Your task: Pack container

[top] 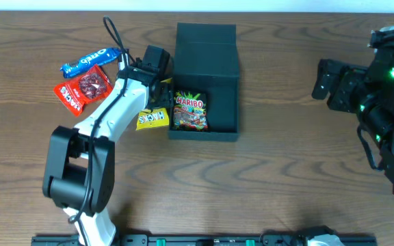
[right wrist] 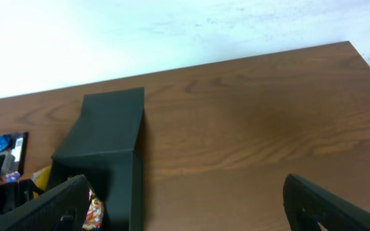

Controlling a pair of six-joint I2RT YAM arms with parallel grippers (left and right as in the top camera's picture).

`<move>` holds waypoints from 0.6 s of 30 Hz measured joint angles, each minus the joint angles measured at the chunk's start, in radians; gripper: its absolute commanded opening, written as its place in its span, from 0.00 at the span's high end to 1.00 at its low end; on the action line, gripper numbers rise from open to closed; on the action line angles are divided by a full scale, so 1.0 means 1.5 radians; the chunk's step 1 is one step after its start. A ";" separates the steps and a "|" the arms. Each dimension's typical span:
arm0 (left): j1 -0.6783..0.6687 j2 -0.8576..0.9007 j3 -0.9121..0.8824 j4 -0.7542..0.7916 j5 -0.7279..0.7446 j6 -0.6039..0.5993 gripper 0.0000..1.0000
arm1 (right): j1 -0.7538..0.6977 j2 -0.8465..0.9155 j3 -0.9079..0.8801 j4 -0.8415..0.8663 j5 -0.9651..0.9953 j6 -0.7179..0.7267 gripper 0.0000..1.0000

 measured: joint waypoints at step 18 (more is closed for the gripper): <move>0.036 0.017 0.033 -0.056 0.049 0.015 0.94 | 0.000 0.000 0.000 0.030 0.000 0.000 0.05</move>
